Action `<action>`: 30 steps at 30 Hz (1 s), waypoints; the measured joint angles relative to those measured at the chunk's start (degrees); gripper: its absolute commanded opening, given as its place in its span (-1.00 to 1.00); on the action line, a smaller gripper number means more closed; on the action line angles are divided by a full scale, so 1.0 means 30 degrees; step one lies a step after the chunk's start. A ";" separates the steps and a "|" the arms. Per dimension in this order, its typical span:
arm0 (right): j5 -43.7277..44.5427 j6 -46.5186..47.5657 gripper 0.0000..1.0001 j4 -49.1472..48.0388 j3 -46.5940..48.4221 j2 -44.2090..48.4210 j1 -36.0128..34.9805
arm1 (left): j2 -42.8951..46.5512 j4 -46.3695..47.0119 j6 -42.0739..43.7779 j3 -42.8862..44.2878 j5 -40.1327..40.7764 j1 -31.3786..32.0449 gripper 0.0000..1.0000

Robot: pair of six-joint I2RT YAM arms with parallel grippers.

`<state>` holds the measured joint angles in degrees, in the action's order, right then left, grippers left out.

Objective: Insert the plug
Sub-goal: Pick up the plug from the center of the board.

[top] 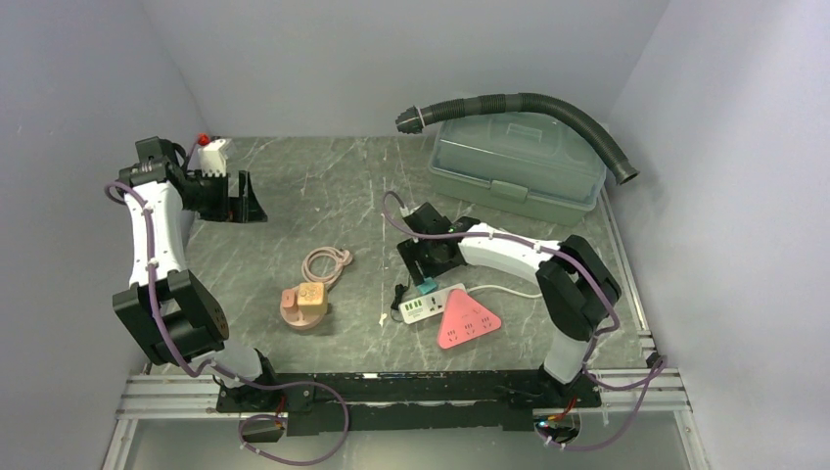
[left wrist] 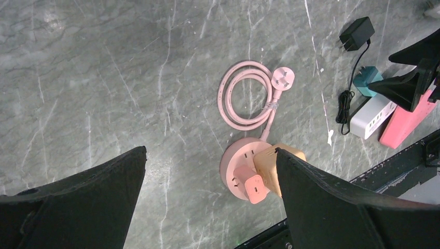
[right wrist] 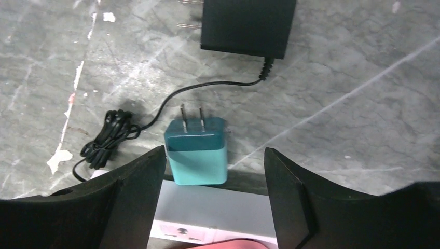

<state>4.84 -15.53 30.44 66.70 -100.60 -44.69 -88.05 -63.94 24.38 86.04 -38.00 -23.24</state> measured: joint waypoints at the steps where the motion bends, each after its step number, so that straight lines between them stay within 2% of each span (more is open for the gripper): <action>1: -0.0160 -0.0036 0.44 -0.0102 0.0007 -0.0044 -0.0022 | 0.0000 0.0015 -0.0007 0.0000 0.0007 0.0022 0.99; 3: -0.0619 -0.0066 0.43 -0.0284 0.0051 -0.0262 -0.0029 | 0.0000 0.0044 -0.0015 0.0000 0.0080 0.0022 0.99; 6: -0.1209 -0.0189 0.26 -0.0423 0.0066 -0.0729 -0.0022 | 0.0000 0.0102 -0.0022 0.0000 0.0138 0.0022 0.99; 8: -0.1647 -0.0284 -0.01 -0.0430 0.0066 -0.1049 -0.0022 | -0.0007 0.0117 -0.0015 0.0000 0.0160 0.0022 0.99; 10: -0.2055 -0.0423 -0.36 -0.0474 0.0066 -0.1275 -0.0029 | -0.0007 0.0146 -0.0022 0.0000 0.0211 0.0022 0.99; 12: -0.2295 -0.0597 -0.54 -0.0554 0.0102 -0.1355 -0.0073 | -0.0007 0.0189 -0.0015 0.0000 0.0270 0.0022 0.99; 22: -0.2798 -0.0903 -0.59 -0.0488 0.3111 -0.3024 -0.1115 | -0.0007 0.0233 -0.0022 -0.0058 0.0335 0.0022 0.99; 30: -0.3228 -0.0882 -0.66 -0.0452 0.7890 -0.4983 -0.1406 | -0.0007 0.0226 -0.0022 -0.0066 0.0634 0.0022 0.99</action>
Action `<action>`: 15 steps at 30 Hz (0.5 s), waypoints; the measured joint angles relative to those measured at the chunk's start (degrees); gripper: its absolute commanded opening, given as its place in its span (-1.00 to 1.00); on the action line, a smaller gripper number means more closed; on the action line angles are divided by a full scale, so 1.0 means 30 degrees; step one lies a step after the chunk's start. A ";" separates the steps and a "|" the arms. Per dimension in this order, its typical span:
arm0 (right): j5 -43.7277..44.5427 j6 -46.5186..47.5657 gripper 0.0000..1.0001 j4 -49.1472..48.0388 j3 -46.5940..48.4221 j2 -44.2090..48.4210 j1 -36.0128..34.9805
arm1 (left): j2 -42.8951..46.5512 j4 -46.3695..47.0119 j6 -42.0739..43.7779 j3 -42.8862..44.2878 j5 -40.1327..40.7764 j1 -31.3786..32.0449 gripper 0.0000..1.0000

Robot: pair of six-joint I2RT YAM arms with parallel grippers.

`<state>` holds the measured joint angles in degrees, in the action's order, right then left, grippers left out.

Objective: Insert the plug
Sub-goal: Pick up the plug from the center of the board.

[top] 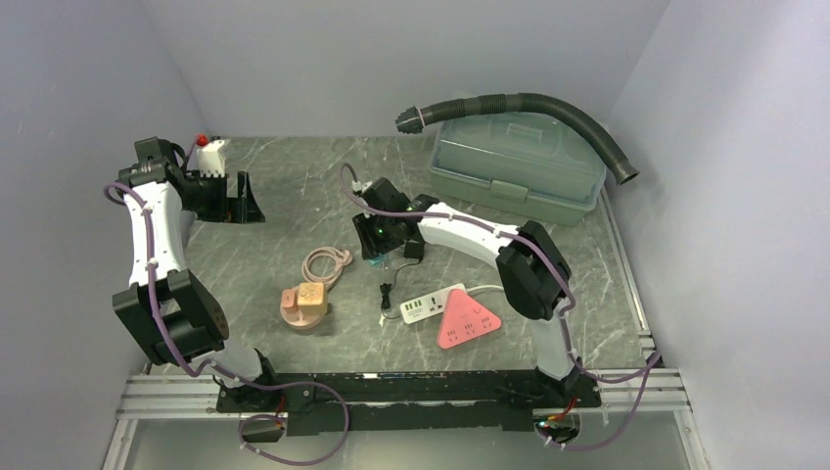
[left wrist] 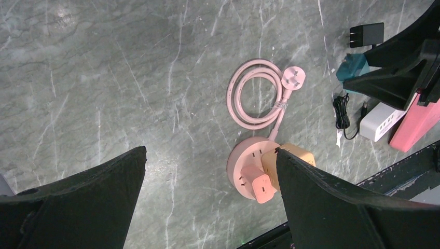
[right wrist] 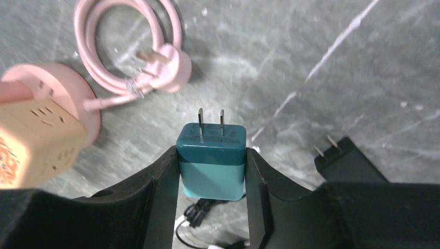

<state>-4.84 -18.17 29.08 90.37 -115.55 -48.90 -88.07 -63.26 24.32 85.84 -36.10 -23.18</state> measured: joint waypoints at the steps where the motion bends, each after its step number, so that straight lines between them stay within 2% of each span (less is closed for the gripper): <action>1: 0.0007 0.0022 -0.66 0.0015 0.0532 -0.0262 0.0007 | 0.0000 0.0007 0.0000 0.0000 0.0000 0.0000 0.99; 5: 0.0117 0.0204 -0.66 0.0299 0.1967 -0.0882 0.0036 | 0.0000 0.0000 0.0007 0.0000 0.0022 0.0000 0.99; 8: 0.0117 0.0277 -0.65 0.0262 0.1931 -0.0860 0.0044 | 0.0000 0.0000 0.0007 0.0000 0.0000 0.0007 0.99; 15: -0.0248 0.0423 -0.56 0.0015 -0.1115 0.0204 0.0036 | 0.0131 0.0000 -0.0007 -0.0787 -0.0007 0.0685 0.99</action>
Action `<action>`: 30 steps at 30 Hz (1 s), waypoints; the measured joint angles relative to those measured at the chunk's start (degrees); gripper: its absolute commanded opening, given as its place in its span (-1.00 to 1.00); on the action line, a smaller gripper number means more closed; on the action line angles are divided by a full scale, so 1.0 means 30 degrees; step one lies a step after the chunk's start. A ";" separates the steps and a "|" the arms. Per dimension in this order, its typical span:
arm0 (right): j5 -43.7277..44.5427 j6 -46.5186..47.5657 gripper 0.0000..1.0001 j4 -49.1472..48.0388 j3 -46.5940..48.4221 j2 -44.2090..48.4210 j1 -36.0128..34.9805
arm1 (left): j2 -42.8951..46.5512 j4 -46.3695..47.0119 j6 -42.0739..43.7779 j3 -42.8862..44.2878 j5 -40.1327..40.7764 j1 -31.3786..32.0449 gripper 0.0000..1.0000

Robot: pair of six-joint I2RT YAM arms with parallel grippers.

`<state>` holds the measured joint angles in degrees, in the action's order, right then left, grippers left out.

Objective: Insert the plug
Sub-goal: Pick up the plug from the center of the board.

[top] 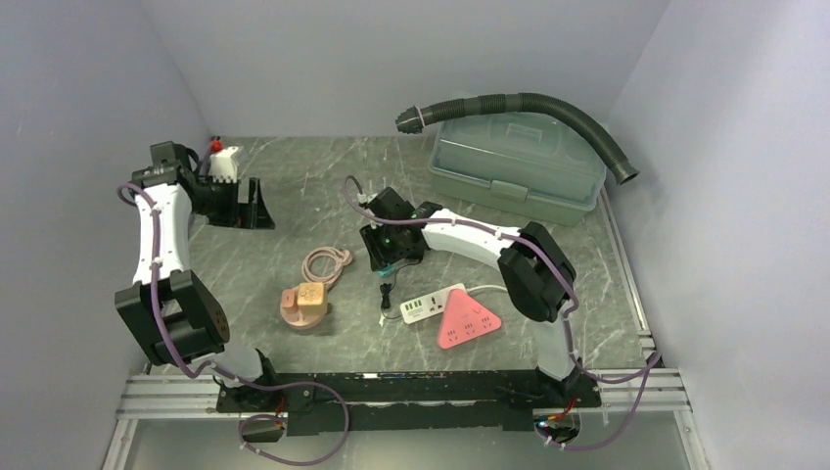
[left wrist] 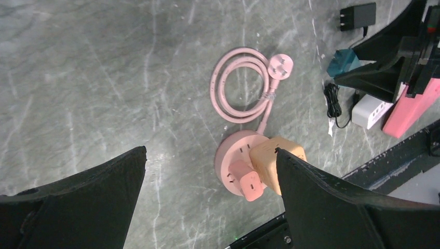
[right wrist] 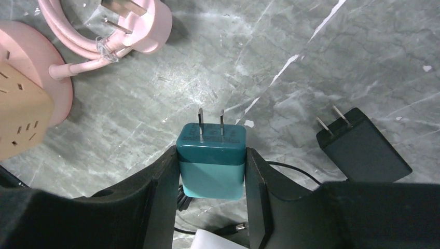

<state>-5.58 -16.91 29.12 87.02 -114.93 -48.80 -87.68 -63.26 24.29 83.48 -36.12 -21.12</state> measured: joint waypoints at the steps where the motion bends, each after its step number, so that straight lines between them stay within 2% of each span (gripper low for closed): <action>1: -0.0066 0.0007 -0.55 0.0000 -0.0066 0.0015 0.0000 | 0.0044 0.0007 -0.0007 -0.0211 0.0007 0.0262 0.99; 7: -0.1268 0.0350 -0.57 -0.1151 -0.0954 0.0736 0.0000 | 0.0481 -0.0058 -0.0051 -0.0896 -0.0146 0.1486 0.99; 12: -0.5333 0.1450 -0.56 -0.1712 -0.1479 0.2368 0.0277 | 0.1515 -0.0168 0.1588 -0.1690 -0.2302 0.1661 0.99; 17: -0.9748 0.1902 -0.51 -0.2208 -0.0831 0.3716 0.0765 | 0.4095 -0.2135 0.7257 -0.2412 -0.5042 0.1763 0.99; 22: -1.3573 0.1122 -0.43 -0.3330 0.0656 0.3745 0.1056 | 0.4976 -0.6273 1.6276 -0.0736 -0.7220 0.1821 0.99; 25: -1.5642 -0.0189 -0.39 -0.4641 0.1202 0.3606 0.1115 | 0.5304 -0.7155 2.0043 -0.0386 -0.8531 0.2091 0.99; 27: -1.6793 -0.1122 -0.37 -0.5501 0.1596 0.3424 0.1115 | 0.5748 -0.7541 2.1507 -0.0386 -0.9027 0.2681 0.99; 30: -1.8389 -0.2652 -0.36 -0.6958 0.2076 0.3147 0.1115 | 0.6870 -0.7614 2.2265 -0.0561 -0.9187 0.4102 0.99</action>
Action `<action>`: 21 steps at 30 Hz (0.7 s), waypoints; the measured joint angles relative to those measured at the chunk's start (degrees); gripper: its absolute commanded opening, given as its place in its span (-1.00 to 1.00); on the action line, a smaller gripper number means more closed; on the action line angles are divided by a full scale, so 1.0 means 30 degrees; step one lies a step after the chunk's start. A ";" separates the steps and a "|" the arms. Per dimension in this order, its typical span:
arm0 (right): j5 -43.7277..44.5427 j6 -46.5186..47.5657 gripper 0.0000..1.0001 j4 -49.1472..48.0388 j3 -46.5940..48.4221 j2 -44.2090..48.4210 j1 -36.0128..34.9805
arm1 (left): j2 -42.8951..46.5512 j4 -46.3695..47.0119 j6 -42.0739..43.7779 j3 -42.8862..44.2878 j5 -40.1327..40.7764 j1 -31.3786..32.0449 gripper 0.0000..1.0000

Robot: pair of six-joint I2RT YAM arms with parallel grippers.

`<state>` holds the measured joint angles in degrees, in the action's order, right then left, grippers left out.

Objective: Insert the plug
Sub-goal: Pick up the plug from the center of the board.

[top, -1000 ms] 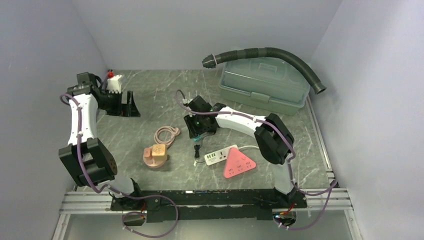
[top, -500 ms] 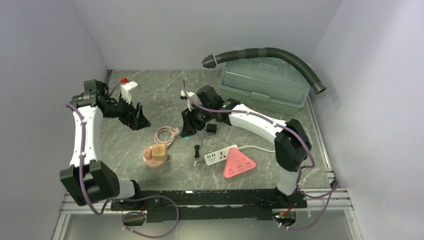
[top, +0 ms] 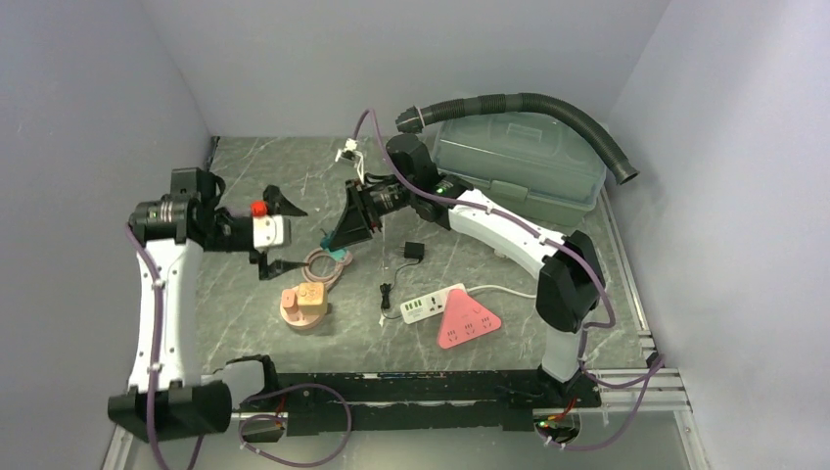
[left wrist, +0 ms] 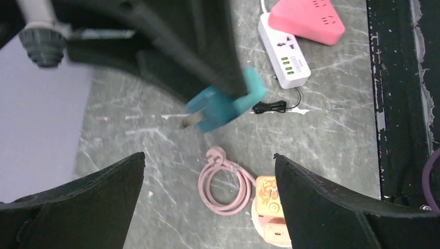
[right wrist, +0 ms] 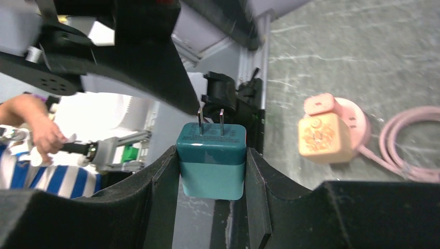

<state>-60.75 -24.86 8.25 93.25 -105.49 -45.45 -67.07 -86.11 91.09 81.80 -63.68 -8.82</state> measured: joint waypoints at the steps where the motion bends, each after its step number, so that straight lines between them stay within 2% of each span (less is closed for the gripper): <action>1: -0.0350 -0.0350 -0.35 -0.0255 0.0197 -0.0109 0.0000 | 0.0561 0.0138 0.0080 -0.0240 -0.0022 0.0452 0.99; 5: -0.1625 -0.1676 -0.35 -0.1239 0.1217 -0.0845 -0.0058 | 0.2871 0.1100 0.0160 -0.1625 0.0000 0.1741 0.99; 10: -0.2652 -0.3126 -0.32 -0.2579 0.1508 -0.1632 -0.0321 | 0.3228 0.1086 0.1348 -0.1749 0.0386 0.2404 0.97; 17: -0.3060 -0.4087 -0.25 -0.3053 0.2579 -0.2863 -0.1042 | 0.2637 0.1399 0.1916 -0.2062 0.0787 0.2623 0.38; 21: -0.3322 -0.4823 -0.23 -0.3738 0.2943 -0.3118 -0.1311 | 0.2565 0.1326 0.1982 -0.2040 0.0823 0.2747 0.29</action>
<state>-70.72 -39.33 -2.96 102.08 -114.85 -49.39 -59.37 -82.13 97.03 75.68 -61.21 -0.58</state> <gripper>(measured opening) 0.452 0.668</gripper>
